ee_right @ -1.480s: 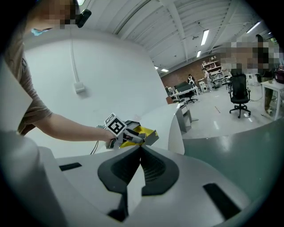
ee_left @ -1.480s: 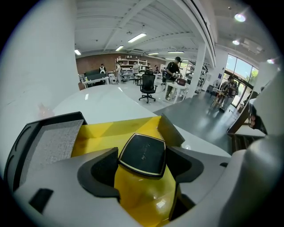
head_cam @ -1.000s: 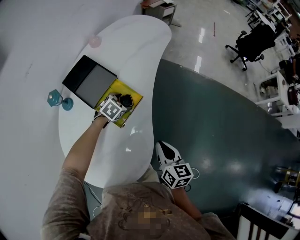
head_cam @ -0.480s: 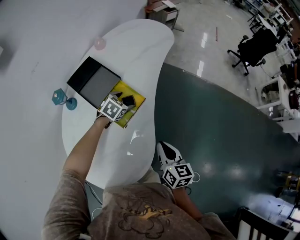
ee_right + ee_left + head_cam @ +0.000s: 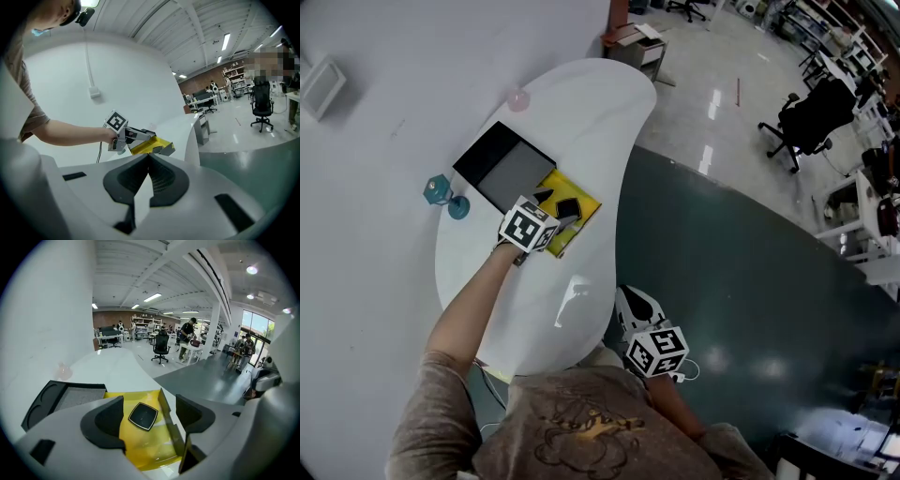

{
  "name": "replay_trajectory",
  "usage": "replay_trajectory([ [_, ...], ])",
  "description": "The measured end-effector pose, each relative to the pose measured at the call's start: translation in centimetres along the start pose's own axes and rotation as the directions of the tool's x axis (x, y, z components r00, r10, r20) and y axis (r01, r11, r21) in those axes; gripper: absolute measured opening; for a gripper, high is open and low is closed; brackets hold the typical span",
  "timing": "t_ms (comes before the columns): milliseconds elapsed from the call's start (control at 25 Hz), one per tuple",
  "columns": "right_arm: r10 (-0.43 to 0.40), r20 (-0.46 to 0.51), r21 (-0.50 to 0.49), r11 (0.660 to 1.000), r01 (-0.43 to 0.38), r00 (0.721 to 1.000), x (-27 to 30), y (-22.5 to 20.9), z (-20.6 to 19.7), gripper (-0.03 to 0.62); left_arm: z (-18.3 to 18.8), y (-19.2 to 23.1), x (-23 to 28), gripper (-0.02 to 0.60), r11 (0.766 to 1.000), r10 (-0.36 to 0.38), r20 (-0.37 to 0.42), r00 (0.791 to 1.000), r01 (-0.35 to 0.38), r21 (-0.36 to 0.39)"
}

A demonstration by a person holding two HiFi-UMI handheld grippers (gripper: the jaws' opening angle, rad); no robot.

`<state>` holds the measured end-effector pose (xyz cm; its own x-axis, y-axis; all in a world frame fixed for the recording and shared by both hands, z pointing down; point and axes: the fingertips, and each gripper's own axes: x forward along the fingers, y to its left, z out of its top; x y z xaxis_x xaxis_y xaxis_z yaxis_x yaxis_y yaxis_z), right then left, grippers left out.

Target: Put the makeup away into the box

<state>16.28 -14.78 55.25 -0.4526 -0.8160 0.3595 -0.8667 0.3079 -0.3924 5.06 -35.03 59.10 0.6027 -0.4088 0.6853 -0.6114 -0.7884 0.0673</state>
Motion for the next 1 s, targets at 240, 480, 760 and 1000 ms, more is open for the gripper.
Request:
replay_trajectory([
  [240,0.020,0.017,-0.022,1.000,-0.020,1.000,0.0,1.2,0.4,0.002,1.5,-1.6,-4.6,0.358,1.000,0.014,0.083,0.996,-0.016,0.021],
  [480,0.042,0.035,-0.047,0.998,-0.040,0.998,0.1,2.7,1.6,0.002,1.3,-3.4,-9.5,0.357,1.000,0.031,0.171,0.985,-0.030,-0.009],
  [760,0.053,0.048,-0.084,0.995,-0.049,0.997,0.0,3.8,2.9,0.002,-0.4,-5.5,-14.7,0.358,0.996,0.086,0.268,0.960,-0.075,-0.050],
  [1000,0.063,0.049,-0.115,0.992,-0.057,0.997,0.2,4.6,3.3,0.002,-1.8,-6.2,-18.4,0.357,0.981,0.157,0.365,0.918,-0.103,-0.163],
])
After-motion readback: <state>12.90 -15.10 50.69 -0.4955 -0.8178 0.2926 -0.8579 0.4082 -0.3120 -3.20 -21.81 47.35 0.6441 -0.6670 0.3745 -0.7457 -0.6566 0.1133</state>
